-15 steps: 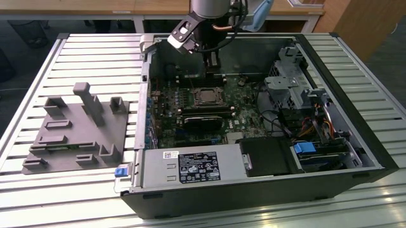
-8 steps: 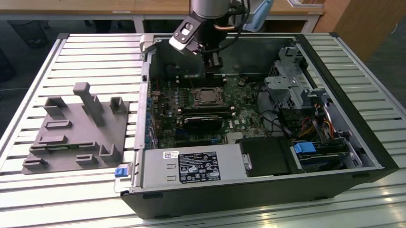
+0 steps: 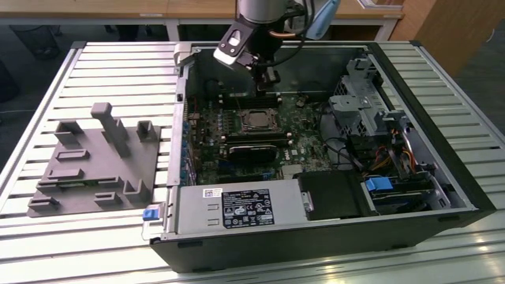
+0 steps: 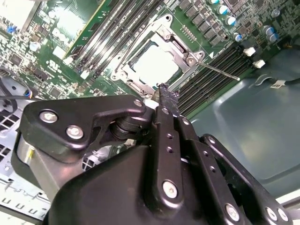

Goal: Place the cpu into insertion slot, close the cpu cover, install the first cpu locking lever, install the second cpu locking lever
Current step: 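Install the first cpu locking lever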

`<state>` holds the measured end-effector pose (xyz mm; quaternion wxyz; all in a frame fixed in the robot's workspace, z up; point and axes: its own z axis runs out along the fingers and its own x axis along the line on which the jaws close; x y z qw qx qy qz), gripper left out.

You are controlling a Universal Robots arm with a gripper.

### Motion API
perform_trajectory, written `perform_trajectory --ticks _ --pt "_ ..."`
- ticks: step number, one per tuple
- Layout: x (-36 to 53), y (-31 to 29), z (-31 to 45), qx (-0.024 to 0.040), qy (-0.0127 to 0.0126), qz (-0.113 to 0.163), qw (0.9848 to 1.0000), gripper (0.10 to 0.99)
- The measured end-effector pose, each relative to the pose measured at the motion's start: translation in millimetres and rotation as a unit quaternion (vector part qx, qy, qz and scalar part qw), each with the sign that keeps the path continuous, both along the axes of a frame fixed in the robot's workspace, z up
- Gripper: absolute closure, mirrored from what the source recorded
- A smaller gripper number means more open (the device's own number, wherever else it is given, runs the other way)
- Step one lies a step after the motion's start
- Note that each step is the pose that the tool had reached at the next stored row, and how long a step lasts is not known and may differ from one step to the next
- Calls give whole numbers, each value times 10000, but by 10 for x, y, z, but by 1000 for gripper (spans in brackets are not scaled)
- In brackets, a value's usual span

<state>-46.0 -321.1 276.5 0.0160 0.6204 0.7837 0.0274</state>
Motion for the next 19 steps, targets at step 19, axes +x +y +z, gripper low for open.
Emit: perform_trajectory --ticks 19 --pt "0 0 0 0 0 711 9975 980"
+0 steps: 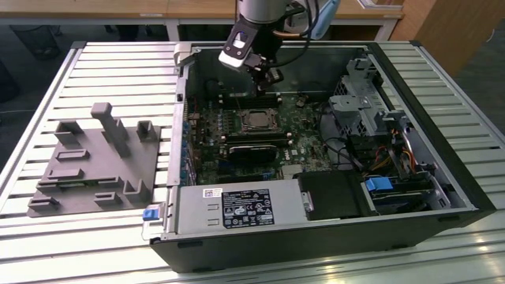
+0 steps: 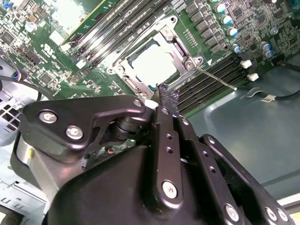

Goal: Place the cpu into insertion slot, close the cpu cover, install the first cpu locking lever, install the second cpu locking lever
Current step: 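Install the first cpu locking lever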

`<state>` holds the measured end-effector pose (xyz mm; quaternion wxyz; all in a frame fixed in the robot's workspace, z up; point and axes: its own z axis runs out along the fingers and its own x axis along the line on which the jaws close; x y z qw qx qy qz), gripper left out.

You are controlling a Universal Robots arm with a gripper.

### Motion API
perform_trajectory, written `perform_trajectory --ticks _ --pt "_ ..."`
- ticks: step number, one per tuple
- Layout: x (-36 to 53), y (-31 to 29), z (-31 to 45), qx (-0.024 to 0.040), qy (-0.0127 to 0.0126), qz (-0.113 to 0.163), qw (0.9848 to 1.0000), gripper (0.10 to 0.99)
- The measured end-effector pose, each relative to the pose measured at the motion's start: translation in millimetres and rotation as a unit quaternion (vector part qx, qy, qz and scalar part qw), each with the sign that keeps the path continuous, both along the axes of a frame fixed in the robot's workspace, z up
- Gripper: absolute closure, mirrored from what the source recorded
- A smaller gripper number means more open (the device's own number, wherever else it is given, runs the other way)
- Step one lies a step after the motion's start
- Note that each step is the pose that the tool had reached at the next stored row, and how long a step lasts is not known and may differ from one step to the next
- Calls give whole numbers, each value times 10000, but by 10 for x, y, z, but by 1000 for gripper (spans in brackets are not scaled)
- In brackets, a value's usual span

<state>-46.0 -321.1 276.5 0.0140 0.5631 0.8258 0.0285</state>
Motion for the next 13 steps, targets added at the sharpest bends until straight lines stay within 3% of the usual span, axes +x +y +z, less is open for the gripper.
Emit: perform_trajectory --ticks 13 --pt "0 0 0 0 0 410 9992 980"
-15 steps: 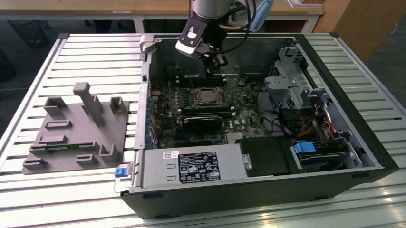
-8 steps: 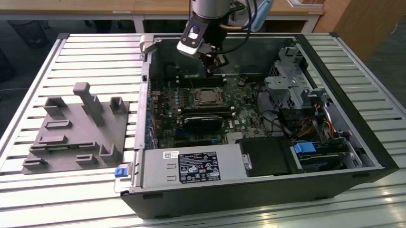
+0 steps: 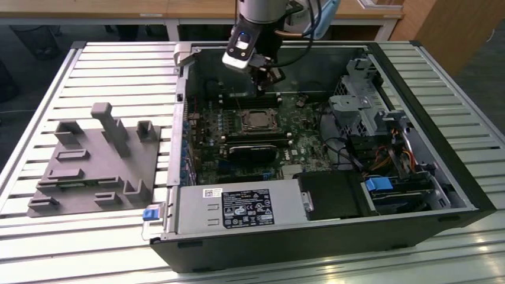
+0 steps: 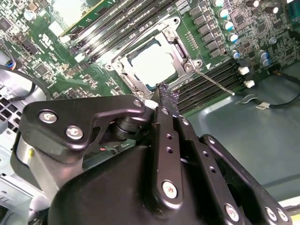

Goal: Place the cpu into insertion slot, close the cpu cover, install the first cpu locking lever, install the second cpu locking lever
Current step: 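Install the first cpu locking lever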

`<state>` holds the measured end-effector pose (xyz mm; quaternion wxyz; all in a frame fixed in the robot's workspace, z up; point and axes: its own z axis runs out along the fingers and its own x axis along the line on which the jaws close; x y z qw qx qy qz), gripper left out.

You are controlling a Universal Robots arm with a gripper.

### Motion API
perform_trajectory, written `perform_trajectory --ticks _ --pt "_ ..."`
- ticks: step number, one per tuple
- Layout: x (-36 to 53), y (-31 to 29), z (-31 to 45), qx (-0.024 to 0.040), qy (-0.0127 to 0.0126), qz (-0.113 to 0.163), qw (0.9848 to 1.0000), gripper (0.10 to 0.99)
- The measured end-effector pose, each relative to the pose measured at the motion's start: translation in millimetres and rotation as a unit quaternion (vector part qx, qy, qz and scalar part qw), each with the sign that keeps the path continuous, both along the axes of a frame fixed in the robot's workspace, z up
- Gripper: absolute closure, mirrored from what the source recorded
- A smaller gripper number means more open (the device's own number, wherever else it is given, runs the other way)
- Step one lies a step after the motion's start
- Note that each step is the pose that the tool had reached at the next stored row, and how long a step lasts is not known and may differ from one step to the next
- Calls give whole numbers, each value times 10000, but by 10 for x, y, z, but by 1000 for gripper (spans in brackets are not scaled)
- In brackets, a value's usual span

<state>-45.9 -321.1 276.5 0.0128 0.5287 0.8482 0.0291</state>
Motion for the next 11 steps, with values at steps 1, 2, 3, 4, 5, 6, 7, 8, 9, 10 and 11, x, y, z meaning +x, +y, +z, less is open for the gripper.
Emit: perform_trajectory --ticks 1,2,3,4,5,6,7,8,9,10,11 --pt "0 0 0 0 0 31 10000 980" --pt "0 0 0 0 0 61 10000 980" --pt "0 0 0 0 0 92 10000 980" --pt "0 0 0 0 0 126 9999 980" --pt "0 0 0 0 0 157 9999 980" --pt "0 0 0 0 0 188 9998 980" --pt "0 0 0 0 0 217 9998 980" --pt "0 0 0 0 0 245 9997 980" --pt "0 0 0 0 0 274 9996 980" --pt "0 0 0 0 0 305 9995 980" --pt "0 0 0 0 0 337 9994 980"
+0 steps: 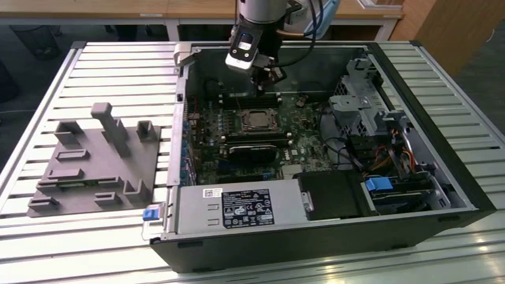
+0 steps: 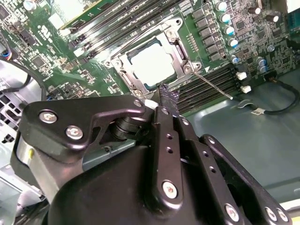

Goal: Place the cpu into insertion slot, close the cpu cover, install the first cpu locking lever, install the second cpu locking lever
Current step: 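Install the first cpu locking lever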

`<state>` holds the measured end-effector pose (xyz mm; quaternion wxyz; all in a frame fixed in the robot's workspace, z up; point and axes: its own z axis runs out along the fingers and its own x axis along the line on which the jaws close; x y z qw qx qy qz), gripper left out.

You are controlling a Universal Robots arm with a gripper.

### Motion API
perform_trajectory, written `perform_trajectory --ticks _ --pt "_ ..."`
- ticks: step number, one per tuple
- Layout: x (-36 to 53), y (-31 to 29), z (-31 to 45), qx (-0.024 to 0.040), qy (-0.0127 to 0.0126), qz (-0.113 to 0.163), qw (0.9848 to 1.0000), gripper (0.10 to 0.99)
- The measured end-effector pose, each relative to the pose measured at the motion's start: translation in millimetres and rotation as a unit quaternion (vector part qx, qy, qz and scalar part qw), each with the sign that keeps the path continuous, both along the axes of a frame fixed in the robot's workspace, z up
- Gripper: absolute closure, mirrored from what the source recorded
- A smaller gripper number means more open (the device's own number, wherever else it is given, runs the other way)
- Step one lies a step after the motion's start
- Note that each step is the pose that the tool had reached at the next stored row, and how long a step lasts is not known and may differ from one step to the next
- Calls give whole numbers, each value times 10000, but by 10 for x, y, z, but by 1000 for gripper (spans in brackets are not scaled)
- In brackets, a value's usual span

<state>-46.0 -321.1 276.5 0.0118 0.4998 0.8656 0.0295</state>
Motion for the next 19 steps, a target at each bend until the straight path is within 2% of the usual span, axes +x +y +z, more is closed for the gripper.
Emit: perform_trajectory --ticks 9,19 --pt "0 0 0 0 0 292 9996 980" --pt "0 0 0 0 0 648 9979 980"
